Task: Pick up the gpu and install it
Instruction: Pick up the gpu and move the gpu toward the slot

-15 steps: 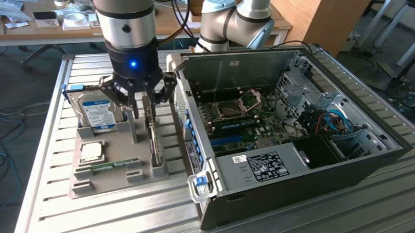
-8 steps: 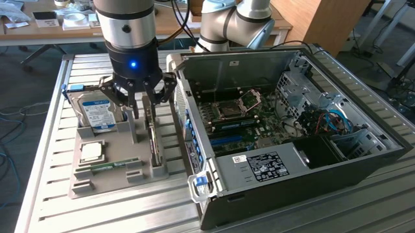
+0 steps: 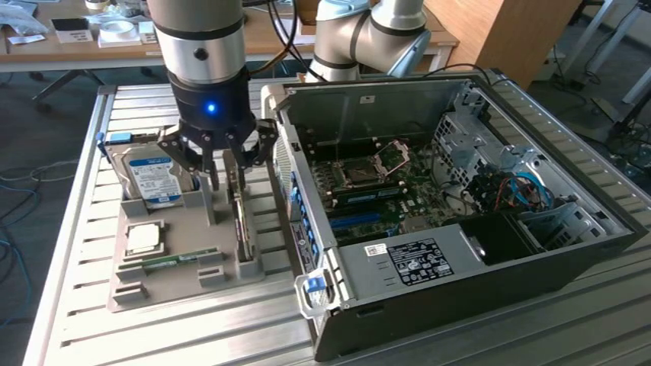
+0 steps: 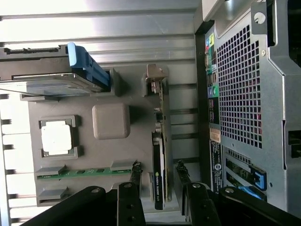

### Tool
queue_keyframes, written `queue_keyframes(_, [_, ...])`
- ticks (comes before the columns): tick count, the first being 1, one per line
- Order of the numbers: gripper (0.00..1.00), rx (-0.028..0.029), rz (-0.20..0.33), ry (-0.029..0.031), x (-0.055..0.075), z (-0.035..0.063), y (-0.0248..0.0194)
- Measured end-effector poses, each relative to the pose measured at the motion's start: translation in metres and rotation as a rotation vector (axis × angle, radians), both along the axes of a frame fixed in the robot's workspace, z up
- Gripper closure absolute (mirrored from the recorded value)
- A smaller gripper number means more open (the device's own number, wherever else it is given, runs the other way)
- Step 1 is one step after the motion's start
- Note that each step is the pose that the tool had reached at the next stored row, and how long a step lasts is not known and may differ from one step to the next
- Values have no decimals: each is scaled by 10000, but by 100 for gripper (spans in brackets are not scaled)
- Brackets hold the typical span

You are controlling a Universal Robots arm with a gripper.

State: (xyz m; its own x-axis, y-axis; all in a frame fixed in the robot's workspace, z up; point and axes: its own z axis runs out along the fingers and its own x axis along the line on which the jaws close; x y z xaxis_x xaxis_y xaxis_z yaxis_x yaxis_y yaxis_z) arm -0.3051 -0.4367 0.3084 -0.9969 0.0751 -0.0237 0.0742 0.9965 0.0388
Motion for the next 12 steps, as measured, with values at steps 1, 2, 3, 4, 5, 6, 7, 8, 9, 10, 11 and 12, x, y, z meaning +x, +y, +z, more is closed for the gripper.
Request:
queue_keyframes(1, [58,0,0,0,0,-18,0])
queue_keyframes(2, [58,1,0,-1,0,-36,0])
queue_keyframes(3, [58,1,0,-1,1,-56,0])
queue_keyframes(4, [58,1,0,-1,1,-73,0])
queue_keyframes(5, [58,1,0,-1,1,-91,0])
queue_keyframes(6, [58,1,-1,-1,1,-106,0])
queue_keyframes(7, [58,1,0,-2,5,-113,-1])
queue_keyframes(8, [58,0,3,1,13,-116,-2])
queue_keyframes(9, [58,-1,1,2,23,-120,-2])
queue_keyframes(10, [58,0,0,2,33,-126,-2])
queue_keyframes(11, [58,1,0,1,40,-134,-2])
queue_keyframes(12, [58,1,-1,2,42,-147,-1])
